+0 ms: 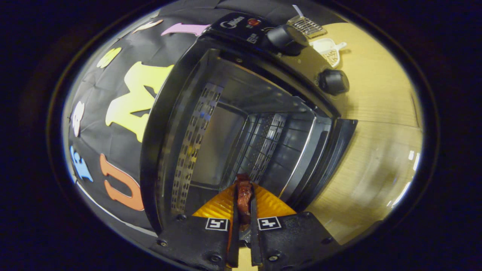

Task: Open the toaster oven, put the food inside, and close the toaster oven door.

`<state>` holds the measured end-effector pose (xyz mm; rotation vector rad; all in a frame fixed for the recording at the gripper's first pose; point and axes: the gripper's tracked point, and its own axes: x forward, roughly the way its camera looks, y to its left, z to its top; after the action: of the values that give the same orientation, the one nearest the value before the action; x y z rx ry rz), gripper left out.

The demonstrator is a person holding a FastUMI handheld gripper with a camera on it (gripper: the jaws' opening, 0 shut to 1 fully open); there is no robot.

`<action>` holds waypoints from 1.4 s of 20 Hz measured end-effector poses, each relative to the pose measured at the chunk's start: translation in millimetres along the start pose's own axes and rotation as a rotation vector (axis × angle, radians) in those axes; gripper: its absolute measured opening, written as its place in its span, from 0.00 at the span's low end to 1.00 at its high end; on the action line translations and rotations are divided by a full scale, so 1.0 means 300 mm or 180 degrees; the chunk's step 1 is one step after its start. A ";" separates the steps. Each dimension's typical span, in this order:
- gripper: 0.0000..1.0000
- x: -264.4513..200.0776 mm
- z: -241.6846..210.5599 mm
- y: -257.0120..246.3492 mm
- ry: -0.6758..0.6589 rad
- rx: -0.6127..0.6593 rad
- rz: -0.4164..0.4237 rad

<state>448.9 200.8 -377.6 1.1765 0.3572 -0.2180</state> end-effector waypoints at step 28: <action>0.95 -0.725 -0.050 -0.263 0.0849 -0.3344 -0.0462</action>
<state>218.2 181.2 -366.9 0.1361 0.6833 0.0209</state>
